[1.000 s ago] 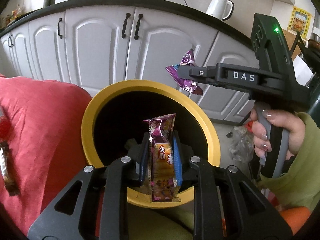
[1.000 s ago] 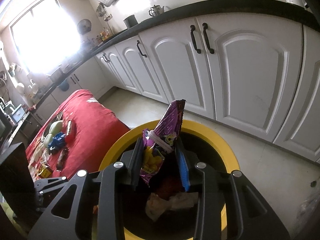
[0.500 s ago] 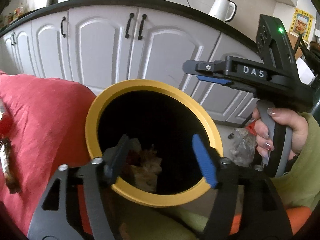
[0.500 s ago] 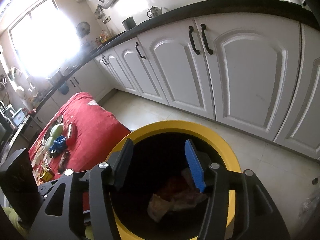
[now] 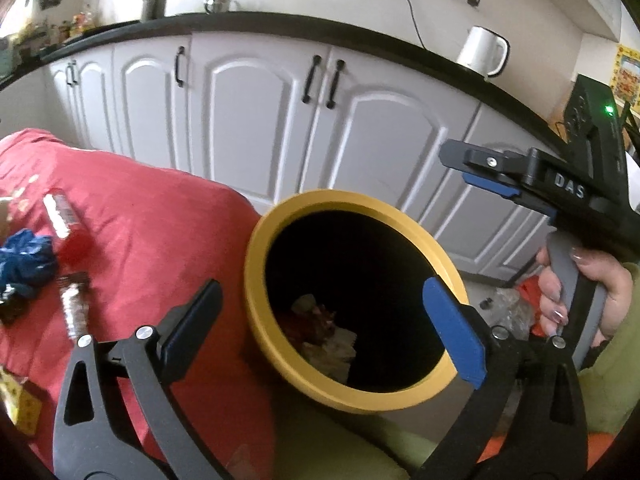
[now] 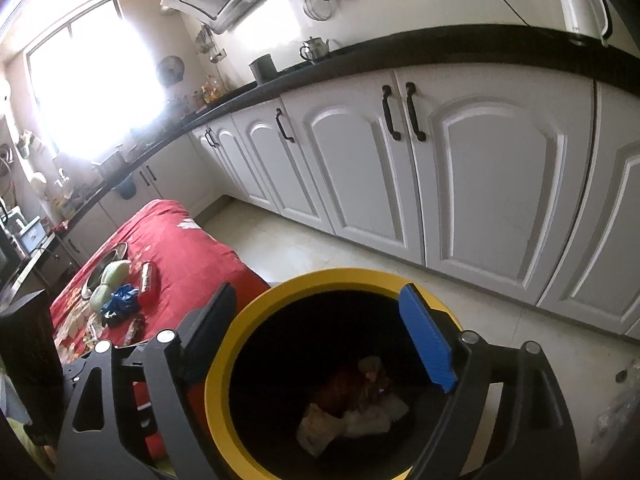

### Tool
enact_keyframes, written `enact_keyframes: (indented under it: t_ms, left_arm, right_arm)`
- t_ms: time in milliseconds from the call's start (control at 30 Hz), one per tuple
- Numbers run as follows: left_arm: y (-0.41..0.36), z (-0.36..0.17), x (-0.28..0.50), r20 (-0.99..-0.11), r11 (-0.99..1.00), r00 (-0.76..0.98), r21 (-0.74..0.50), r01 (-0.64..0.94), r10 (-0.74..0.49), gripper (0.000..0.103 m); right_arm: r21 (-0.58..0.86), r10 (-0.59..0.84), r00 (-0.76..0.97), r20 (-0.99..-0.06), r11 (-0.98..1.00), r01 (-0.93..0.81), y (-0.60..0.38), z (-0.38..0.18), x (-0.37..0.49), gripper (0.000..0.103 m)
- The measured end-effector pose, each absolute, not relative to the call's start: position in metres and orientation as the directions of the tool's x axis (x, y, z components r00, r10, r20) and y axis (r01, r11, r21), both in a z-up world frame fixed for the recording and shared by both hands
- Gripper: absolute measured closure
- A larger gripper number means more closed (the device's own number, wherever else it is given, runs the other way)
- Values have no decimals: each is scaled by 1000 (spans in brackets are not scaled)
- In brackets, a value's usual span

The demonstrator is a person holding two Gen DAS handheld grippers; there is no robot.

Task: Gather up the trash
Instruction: 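Move both open grippers back over the remaining trash on the table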

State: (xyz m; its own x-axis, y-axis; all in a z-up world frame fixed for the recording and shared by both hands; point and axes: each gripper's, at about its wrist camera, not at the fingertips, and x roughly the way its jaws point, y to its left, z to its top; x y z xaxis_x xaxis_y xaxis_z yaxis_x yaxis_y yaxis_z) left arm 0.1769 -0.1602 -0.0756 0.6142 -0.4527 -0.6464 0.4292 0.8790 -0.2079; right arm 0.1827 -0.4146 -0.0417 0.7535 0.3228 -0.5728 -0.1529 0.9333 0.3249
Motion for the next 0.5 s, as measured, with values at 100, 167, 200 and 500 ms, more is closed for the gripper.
enact_keyframes:
  t_ms: [100,167,200,500]
  left_arm:
    - [-153,-69,174,-633,889,639,-195,415,-437,11]
    - [-148,-65,172,-625,898,658,-180,402,-420,11]
    - [-145,-63,170,-621,902,667,-174,394,-411,11]
    - [-113,-47,162,-581,938,740,-144,316,-339,11]
  right_arm:
    - [313,328,757,-564,934,-172,-407,-37,180,20]
    - [302,331,760,-559,935,-186,-402,-33,178,20]
    - [298,333,761,-557,935,-191,-399,-32,177,19]
    - [257,367,767,-526,928,-268,-366,-13,165,16]
